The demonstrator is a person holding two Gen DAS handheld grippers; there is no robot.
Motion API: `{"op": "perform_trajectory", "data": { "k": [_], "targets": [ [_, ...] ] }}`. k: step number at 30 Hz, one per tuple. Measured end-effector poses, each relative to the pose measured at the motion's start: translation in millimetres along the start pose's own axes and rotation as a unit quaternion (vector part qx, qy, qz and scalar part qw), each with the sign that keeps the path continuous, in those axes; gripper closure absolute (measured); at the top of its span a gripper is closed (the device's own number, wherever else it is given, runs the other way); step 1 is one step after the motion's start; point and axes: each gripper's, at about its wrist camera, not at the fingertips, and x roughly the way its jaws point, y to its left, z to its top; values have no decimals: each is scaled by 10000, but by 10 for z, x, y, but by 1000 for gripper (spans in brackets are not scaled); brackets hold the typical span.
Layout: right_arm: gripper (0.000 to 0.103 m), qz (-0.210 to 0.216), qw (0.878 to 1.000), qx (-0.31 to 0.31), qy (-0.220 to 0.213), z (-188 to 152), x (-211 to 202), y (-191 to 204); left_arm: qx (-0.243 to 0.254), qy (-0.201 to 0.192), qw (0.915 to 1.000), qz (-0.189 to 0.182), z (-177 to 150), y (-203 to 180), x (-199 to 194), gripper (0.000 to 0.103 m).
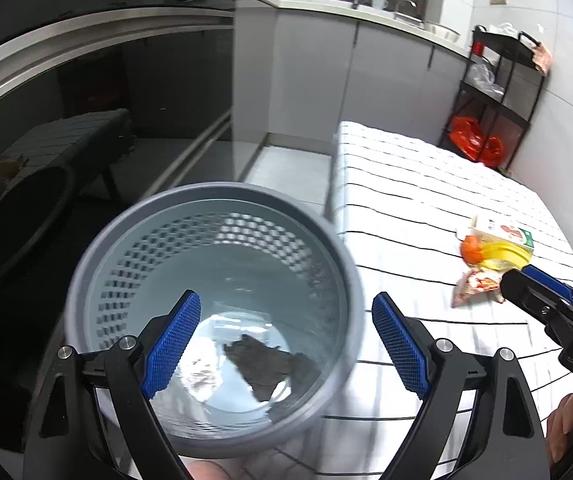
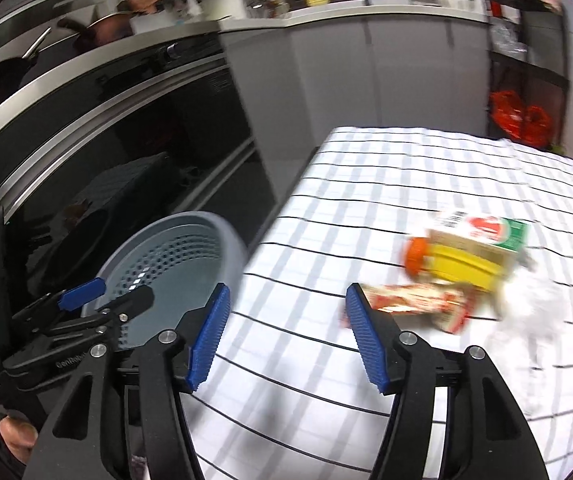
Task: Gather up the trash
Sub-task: 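Move both grippers back over the table toward the clear plastic bag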
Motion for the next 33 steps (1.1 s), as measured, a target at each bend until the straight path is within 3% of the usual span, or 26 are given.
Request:
{"op": "perform_trajectory", "data": {
  "k": [12,22,28,33],
  "targets": [
    [40,-966,9922,738,-256,-194,-569,-988,418,-167,9981,-423,-32,-760,44,12],
    [36,-1516,9861,684,26,-352,-590,-1392,794,-228,9948,-598,-93,-1297,177,11],
    [36,-1475,9863,712,192,-330,-438,-1487,954,-229,9929,-669,-97,-1484,286,11],
    [29,-1333,9877,797,173,-234,-309,-1535,953,-230,9920,-789,-87,-1529,351,11]
  ]
}}
